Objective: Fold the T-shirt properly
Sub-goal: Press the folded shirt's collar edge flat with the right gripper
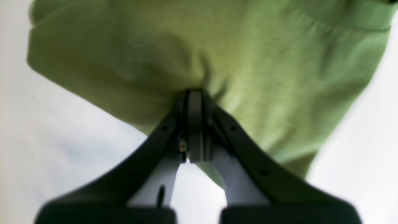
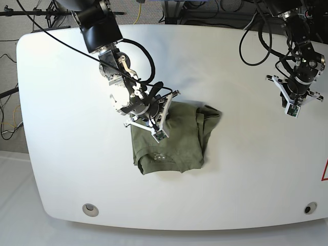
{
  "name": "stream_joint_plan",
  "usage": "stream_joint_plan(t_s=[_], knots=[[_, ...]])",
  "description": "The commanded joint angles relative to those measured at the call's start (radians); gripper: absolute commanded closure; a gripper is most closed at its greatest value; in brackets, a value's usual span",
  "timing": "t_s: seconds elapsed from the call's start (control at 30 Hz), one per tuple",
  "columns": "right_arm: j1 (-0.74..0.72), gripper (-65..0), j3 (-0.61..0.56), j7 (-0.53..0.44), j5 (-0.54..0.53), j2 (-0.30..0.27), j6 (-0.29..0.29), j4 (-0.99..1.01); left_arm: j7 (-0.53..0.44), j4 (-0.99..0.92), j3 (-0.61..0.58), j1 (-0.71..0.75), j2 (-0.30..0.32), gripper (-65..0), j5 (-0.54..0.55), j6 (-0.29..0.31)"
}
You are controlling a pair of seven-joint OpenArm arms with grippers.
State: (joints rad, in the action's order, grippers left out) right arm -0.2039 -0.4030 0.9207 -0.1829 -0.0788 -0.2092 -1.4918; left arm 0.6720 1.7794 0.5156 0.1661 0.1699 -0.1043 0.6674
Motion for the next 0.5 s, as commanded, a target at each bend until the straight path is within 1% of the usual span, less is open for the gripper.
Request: stream_joint_plan(t_s=[0.0, 0.1, 0.23, 0.3, 0.4, 0.47], knots=[[-0.03, 0.0, -0.032, -0.05, -0.01, 0.007, -0.002, -0.005, -0.013, 0.02, 0.01, 0.002, 0.013, 0.0, 0.007, -0.002], [-0.029, 0.0, -0.037, -0.076, -0.01, 0.007, 0.0, -0.007, -0.013, 0.02, 0.011, 0.002, 0.013, 0.0, 0.007, -0.002], [-0.027, 0.0, -0.033, -0.078, -0.01, 0.007, 0.003, -0.008, -0.013, 0.023, 0.044, 0.002, 0.015, 0.0, 0.007, -0.002], [-0.025, 0.0, -0.033, -0.078, -0.01, 0.007, 0.018, -0.025, -0.013, 0.023, 0.065, 0.0, 0.013, 0.0, 0.007, -0.002], [-0.019, 0.0, -0.037, -0.076, -0.01, -0.002, 0.063, -0.08, -0.013, 0.024, 0.09, -0.003, 0.013, 0.0, 0.008, -0.002], [-0.002, 0.0, -0.035, -0.068, -0.01, -0.013, 0.083, -0.12, -0.014, 0.024, 0.102, -0.004, 0.013, 0.0, 0.008, -0.002]])
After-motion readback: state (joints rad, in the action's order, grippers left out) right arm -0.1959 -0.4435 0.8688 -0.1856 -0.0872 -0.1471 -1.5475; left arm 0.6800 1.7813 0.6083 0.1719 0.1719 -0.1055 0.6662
